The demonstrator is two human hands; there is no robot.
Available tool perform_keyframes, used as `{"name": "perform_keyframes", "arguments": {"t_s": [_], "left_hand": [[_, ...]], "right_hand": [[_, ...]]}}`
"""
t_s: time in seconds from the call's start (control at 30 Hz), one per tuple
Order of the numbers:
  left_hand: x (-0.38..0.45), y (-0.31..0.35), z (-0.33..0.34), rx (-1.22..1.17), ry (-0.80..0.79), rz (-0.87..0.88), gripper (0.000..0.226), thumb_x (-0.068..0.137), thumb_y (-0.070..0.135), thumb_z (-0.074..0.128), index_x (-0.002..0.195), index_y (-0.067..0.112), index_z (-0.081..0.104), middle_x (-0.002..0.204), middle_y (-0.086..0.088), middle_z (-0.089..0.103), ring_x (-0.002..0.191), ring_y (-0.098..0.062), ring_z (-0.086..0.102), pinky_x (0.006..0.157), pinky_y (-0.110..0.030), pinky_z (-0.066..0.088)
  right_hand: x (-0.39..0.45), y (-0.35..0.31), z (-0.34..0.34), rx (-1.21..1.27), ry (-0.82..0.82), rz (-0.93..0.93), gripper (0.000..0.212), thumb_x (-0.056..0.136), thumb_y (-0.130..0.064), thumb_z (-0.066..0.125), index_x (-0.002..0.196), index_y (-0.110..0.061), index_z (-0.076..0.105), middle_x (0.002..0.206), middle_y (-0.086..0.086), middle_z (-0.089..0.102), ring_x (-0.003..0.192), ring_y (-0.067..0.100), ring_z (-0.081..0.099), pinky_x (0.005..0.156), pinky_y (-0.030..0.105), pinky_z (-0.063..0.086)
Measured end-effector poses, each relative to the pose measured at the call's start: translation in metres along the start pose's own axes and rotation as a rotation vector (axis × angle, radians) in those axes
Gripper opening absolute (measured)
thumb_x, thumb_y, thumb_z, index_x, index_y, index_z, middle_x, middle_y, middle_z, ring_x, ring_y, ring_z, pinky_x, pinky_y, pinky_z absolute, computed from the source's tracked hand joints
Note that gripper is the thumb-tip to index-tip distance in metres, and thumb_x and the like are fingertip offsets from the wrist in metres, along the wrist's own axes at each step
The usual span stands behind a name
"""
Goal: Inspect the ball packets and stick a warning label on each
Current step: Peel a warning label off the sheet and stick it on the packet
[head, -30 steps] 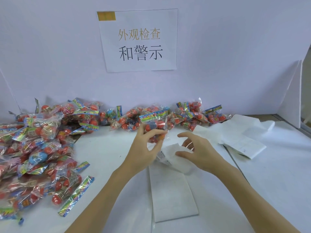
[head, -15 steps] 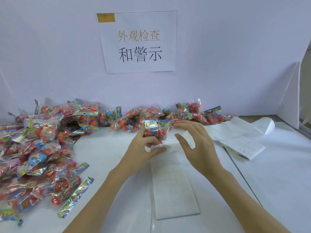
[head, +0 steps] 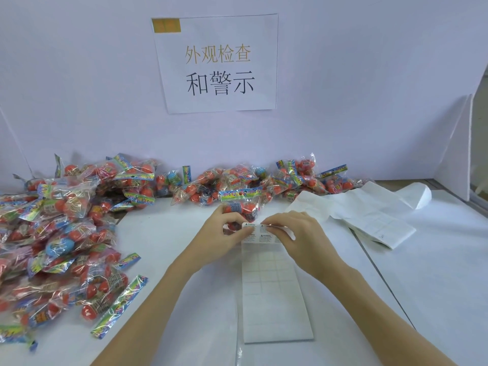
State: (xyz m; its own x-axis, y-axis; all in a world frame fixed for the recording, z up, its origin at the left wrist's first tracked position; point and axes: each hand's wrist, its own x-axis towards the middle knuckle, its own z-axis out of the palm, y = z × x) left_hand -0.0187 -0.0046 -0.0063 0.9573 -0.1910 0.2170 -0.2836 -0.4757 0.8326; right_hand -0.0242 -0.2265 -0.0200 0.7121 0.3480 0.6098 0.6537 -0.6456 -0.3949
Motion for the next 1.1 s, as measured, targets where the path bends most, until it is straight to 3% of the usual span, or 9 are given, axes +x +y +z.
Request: {"name": "perform_keyframes", "arguments": {"t_s": [0.1,0.33,0.47,0.6,0.77,0.87,1.0,1.1], "left_hand": [[0.001,-0.001,0.002,-0.040,0.013,-0.031,0.014,0.094,0.023,0.077,0.080,0.023,0.072,0.095,0.003,0.046,0.069,0.006,0.052,0.069,-0.008,0.045],[0.002,-0.001,0.001,-0.029,0.011,-0.033,0.019,0.100,0.027,0.069,0.082,0.028,0.073,0.097,0.004,0.048,0.074,0.008,0.053,0.071,-0.005,0.043],[0.001,0.001,0.007,-0.045,0.032,0.037,0.017,0.097,0.028,0.073,0.080,0.028,0.072,0.095,0.006,0.046,0.072,0.004,0.055,0.067,-0.010,0.046],[0.001,-0.001,0.006,-0.061,0.012,0.023,0.014,0.098,0.032,0.071,0.086,0.028,0.078,0.096,0.002,0.046,0.074,0.003,0.053,0.069,-0.010,0.046],[0.000,-0.005,-0.006,-0.061,-0.139,-0.053,0.025,0.106,0.030,0.058,0.096,0.032,0.080,0.114,-0.005,0.059,0.100,0.015,0.052,0.084,-0.005,0.045],[0.001,-0.004,-0.002,-0.090,-0.115,-0.065,0.027,0.107,0.026,0.056,0.097,0.032,0.081,0.110,-0.002,0.053,0.096,0.002,0.060,0.085,-0.018,0.056],[0.001,-0.003,0.003,-0.090,-0.083,-0.061,0.025,0.107,0.022,0.056,0.098,0.024,0.079,0.111,-0.006,0.050,0.082,0.006,0.060,0.077,-0.010,0.052],[0.001,-0.004,0.003,-0.130,-0.059,-0.083,0.028,0.108,0.024,0.054,0.097,0.027,0.080,0.111,-0.004,0.053,0.096,-0.008,0.065,0.083,-0.017,0.056]], "right_hand": [[0.000,-0.002,-0.003,-0.027,0.008,-0.036,0.022,0.096,-0.008,0.073,0.116,-0.016,0.080,0.092,-0.001,0.078,0.083,0.025,0.067,0.081,0.037,0.050],[0.000,-0.001,-0.004,-0.045,0.005,-0.108,0.037,0.094,0.003,0.071,0.126,-0.015,0.076,0.107,0.001,0.078,0.091,0.029,0.069,0.082,0.044,0.054],[0.000,-0.009,0.002,-0.083,0.028,-0.139,0.049,0.097,0.000,0.069,0.143,-0.013,0.062,0.113,0.004,0.069,0.102,0.028,0.063,0.090,0.039,0.052],[-0.001,-0.012,0.012,-0.106,0.049,-0.162,0.037,0.094,-0.003,0.075,0.130,-0.009,0.071,0.098,0.005,0.071,0.085,0.028,0.065,0.073,0.043,0.054],[-0.003,-0.008,0.010,-0.068,0.113,-0.145,0.036,0.090,0.001,0.078,0.123,-0.014,0.077,0.097,0.003,0.078,0.081,0.029,0.070,0.068,0.046,0.057],[-0.002,-0.009,0.009,-0.051,0.108,-0.169,0.036,0.087,0.004,0.079,0.118,-0.015,0.080,0.105,0.002,0.080,0.086,0.027,0.073,0.071,0.044,0.060],[-0.002,-0.007,0.007,0.003,0.065,-0.191,0.034,0.089,0.001,0.079,0.115,-0.020,0.082,0.116,0.000,0.078,0.096,0.026,0.073,0.078,0.043,0.060],[-0.002,-0.014,0.009,0.135,0.090,-0.125,0.018,0.092,-0.013,0.080,0.107,-0.023,0.083,0.126,-0.001,0.071,0.110,0.021,0.067,0.089,0.037,0.056]]}}
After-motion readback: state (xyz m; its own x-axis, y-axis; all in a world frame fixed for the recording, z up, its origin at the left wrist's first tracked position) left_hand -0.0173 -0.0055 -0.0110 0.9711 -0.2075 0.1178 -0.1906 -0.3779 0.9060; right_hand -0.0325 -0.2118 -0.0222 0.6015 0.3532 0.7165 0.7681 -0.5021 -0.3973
